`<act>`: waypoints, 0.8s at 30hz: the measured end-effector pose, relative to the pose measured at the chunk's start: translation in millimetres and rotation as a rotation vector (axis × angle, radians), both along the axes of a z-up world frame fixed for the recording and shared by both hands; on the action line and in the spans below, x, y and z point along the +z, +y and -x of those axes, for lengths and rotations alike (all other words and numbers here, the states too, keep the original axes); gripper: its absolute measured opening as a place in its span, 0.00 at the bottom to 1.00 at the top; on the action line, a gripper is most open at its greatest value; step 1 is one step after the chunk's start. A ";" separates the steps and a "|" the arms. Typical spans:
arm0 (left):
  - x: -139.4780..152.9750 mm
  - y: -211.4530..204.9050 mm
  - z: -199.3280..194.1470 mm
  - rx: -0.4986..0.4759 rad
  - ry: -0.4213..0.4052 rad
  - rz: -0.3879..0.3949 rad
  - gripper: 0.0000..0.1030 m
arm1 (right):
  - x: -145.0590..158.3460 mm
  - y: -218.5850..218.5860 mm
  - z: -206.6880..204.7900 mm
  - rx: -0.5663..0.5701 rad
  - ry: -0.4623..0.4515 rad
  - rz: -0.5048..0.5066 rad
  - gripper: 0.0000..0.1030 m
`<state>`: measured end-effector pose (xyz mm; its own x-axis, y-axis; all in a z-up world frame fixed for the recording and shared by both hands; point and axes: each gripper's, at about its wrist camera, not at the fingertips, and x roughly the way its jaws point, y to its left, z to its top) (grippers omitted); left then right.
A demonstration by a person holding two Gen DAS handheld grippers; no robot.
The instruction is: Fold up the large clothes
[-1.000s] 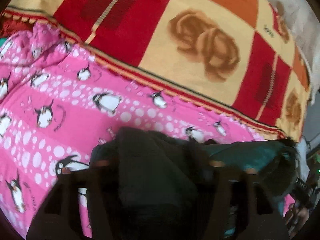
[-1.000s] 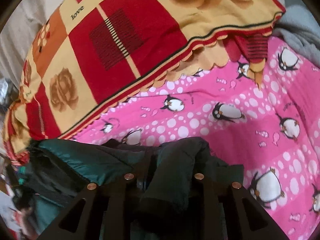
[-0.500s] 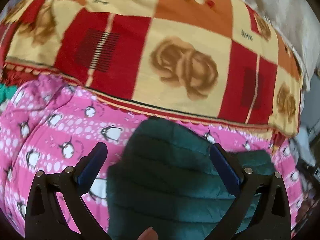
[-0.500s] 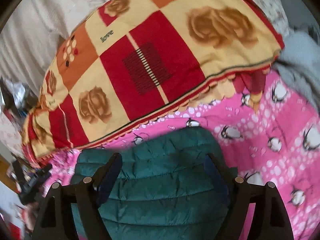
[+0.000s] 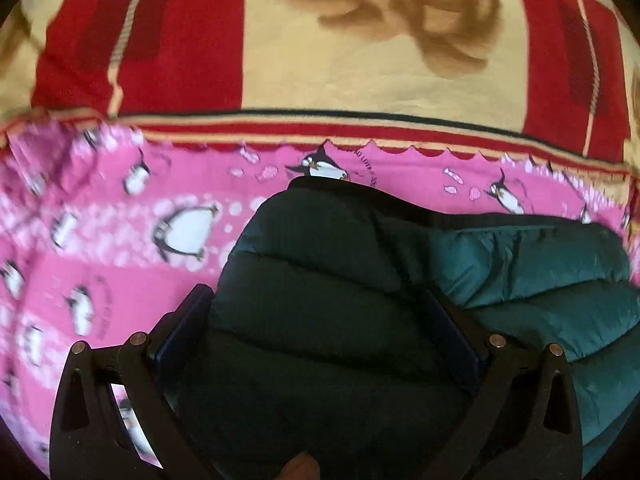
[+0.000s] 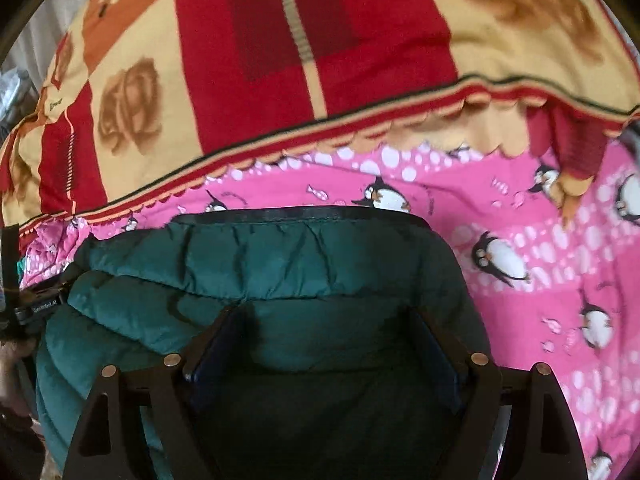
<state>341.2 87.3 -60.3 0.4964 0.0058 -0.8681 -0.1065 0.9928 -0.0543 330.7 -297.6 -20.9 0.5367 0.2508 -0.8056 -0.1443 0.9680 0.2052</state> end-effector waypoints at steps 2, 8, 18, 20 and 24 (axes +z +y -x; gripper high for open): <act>-9.8 5.2 -2.9 0.023 0.013 0.050 1.00 | -9.4 -2.3 -7.2 -0.002 0.014 -0.031 0.87; -9.3 5.8 -5.3 0.035 0.026 0.058 1.00 | -18.0 -0.3 -16.5 0.000 0.040 -0.048 0.91; 99.8 28.3 87.3 0.007 -0.187 0.092 1.00 | 73.7 -11.6 61.2 -0.005 -0.140 -0.010 0.81; 109.7 29.2 121.0 -0.019 -0.200 0.084 1.00 | 92.7 -21.8 99.5 -0.005 -0.188 -0.038 0.81; 102.3 33.9 183.3 -0.053 -0.226 0.102 1.00 | 102.7 -30.9 167.7 0.030 -0.265 -0.033 0.81</act>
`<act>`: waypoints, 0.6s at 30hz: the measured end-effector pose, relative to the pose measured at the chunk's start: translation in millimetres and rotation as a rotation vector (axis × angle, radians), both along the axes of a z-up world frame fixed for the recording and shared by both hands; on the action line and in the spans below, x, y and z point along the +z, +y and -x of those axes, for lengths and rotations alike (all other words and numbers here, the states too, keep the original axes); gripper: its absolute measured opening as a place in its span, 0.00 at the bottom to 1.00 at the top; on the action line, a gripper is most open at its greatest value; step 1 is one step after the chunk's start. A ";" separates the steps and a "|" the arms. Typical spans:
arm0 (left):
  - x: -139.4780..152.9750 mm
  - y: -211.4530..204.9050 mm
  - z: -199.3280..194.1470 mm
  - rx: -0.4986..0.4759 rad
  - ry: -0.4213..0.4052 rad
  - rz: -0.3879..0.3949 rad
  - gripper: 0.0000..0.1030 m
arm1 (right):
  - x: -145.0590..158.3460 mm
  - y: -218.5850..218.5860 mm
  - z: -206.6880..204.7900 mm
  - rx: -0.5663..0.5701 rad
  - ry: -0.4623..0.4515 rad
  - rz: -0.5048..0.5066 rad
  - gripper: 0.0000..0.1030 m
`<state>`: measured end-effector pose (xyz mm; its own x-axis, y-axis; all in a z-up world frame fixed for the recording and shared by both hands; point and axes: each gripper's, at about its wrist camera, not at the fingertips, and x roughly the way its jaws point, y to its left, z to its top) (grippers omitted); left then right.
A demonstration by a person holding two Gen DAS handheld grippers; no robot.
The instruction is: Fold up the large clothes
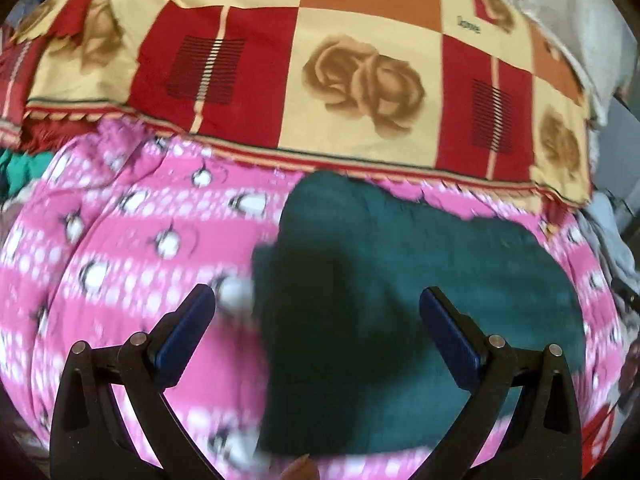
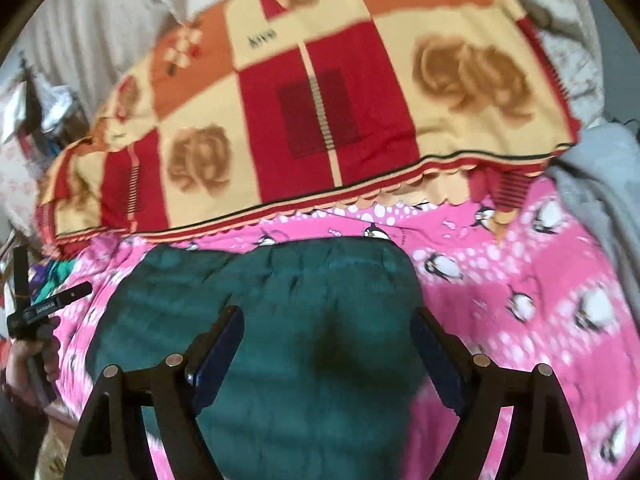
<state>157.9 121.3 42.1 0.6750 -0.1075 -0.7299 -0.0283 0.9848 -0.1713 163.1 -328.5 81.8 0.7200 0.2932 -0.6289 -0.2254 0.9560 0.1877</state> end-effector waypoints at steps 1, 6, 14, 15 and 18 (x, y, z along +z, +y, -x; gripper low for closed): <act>-6.6 2.4 13.7 -0.007 -0.009 -0.015 1.00 | -1.4 -3.4 18.8 0.014 -0.015 0.007 0.81; -53.0 8.9 57.7 -0.080 -0.020 -0.016 1.00 | -41.4 -22.6 66.1 0.065 -0.029 -0.028 0.81; -85.1 -0.5 70.7 -0.272 -0.100 -0.044 1.00 | -101.2 -23.5 64.0 0.128 -0.006 -0.048 0.79; -86.3 -3.2 67.9 -0.285 -0.084 -0.044 1.00 | -103.3 -23.8 62.7 0.156 0.000 -0.068 0.76; -88.5 -8.5 54.9 -0.317 -0.043 -0.004 1.00 | -108.2 -15.1 57.2 0.224 0.007 -0.075 0.75</act>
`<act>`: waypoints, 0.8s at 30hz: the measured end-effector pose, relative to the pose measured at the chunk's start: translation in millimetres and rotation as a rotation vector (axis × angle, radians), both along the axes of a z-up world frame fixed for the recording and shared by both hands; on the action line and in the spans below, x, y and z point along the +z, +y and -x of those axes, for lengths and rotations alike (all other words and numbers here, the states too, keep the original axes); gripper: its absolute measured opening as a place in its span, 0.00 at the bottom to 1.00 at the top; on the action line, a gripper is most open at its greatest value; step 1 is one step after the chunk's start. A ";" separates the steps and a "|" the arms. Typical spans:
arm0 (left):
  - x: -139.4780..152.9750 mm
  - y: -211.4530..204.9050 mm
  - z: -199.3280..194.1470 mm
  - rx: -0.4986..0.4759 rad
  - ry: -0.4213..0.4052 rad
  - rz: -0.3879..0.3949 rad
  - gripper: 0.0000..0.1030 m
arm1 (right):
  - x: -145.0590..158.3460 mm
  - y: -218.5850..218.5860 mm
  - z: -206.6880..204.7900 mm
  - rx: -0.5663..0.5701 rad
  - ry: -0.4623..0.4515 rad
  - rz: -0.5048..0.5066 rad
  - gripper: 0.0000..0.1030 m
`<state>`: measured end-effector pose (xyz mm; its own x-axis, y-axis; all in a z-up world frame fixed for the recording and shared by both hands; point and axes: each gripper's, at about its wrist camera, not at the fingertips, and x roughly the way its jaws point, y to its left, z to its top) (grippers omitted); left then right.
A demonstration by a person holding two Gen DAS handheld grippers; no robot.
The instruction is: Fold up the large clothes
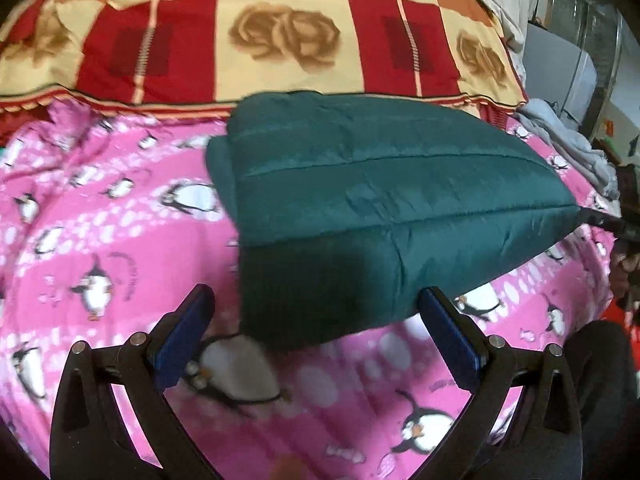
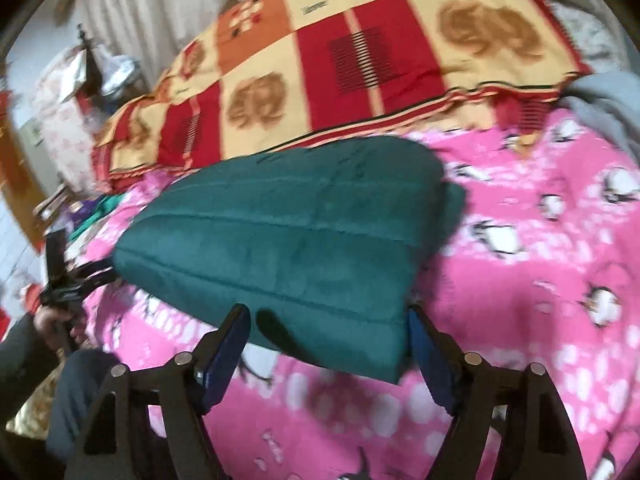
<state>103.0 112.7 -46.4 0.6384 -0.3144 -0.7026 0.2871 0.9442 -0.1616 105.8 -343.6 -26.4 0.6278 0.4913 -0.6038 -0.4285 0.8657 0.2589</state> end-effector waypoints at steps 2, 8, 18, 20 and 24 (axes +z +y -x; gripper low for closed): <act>-2.1 -3.6 -6.3 -0.028 0.022 0.049 1.00 | -3.7 3.5 -4.8 0.008 0.010 0.000 0.72; 5.8 -8.5 -1.4 -0.018 -0.003 0.093 0.75 | -6.8 -2.3 -8.1 0.020 0.024 -0.019 0.44; 20.4 -30.9 24.6 -0.062 -0.015 0.019 0.64 | 10.6 -26.5 -19.7 -0.021 0.023 -0.036 0.32; 15.4 -23.6 20.6 -0.030 0.007 0.058 0.66 | 9.6 -26.1 -18.4 -0.022 0.039 -0.033 0.33; 13.1 -23.2 19.6 0.010 0.019 0.044 0.70 | 9.8 -32.7 -12.8 -0.081 0.081 -0.077 0.38</act>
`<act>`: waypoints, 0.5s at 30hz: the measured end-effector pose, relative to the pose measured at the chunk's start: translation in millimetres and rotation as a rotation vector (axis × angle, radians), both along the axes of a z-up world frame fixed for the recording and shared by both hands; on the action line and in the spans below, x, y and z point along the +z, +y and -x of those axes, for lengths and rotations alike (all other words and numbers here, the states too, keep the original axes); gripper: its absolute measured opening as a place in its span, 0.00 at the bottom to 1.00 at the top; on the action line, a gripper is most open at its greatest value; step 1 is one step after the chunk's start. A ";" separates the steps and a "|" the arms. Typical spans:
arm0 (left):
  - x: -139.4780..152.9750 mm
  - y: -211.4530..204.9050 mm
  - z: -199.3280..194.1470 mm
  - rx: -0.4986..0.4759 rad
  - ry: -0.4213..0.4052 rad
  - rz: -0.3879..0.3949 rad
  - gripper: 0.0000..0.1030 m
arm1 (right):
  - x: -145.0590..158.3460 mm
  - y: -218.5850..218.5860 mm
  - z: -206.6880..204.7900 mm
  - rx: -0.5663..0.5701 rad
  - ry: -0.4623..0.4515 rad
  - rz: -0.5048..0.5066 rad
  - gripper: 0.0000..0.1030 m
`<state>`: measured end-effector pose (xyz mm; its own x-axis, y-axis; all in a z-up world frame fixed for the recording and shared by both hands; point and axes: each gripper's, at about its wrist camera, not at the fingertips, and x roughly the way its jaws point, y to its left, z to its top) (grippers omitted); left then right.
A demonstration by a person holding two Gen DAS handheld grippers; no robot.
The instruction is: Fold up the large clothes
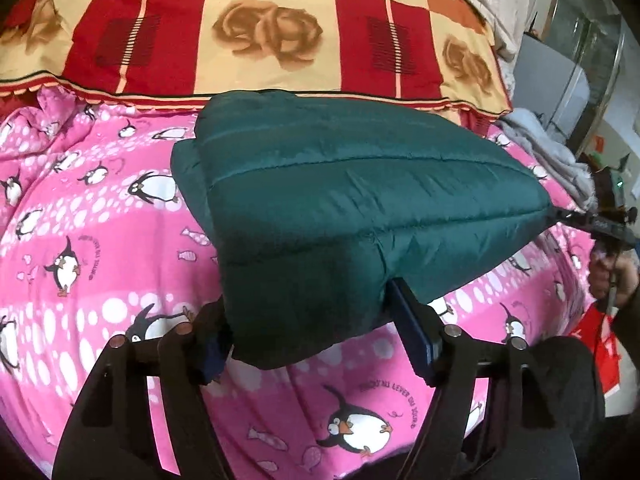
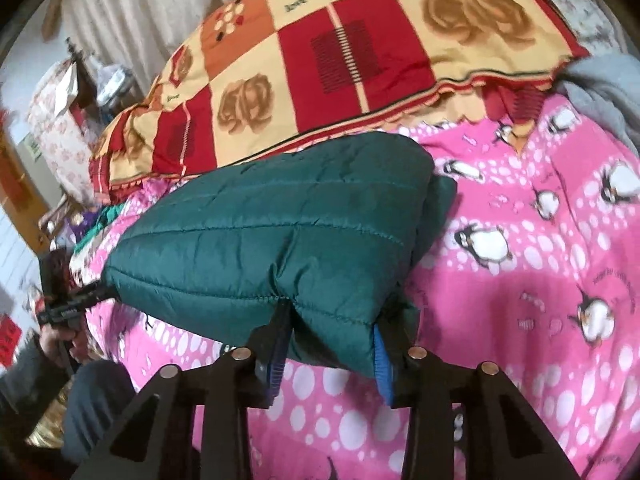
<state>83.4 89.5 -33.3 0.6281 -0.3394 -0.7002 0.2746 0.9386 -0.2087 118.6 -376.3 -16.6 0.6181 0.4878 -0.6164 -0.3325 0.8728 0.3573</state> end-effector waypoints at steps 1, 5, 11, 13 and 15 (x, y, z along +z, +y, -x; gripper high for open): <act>2.0 -1.7 1.6 0.005 0.000 -0.013 0.70 | 1.4 -2.3 2.1 -0.014 0.006 -0.012 0.39; 18.8 3.3 18.2 0.042 -0.007 0.022 0.70 | 20.1 -12.9 28.8 -0.100 -0.009 -0.043 0.50; 47.6 -0.1 59.9 0.120 -0.018 0.006 0.81 | 29.5 9.4 73.1 -0.178 0.112 0.145 0.59; 56.7 -11.7 79.9 0.162 -0.044 -0.073 0.81 | 28.9 16.7 91.1 -0.205 0.122 0.153 0.59; 63.3 -23.1 99.1 0.187 -0.090 -0.144 0.81 | 30.9 23.7 108.2 -0.223 0.104 0.161 0.59</act>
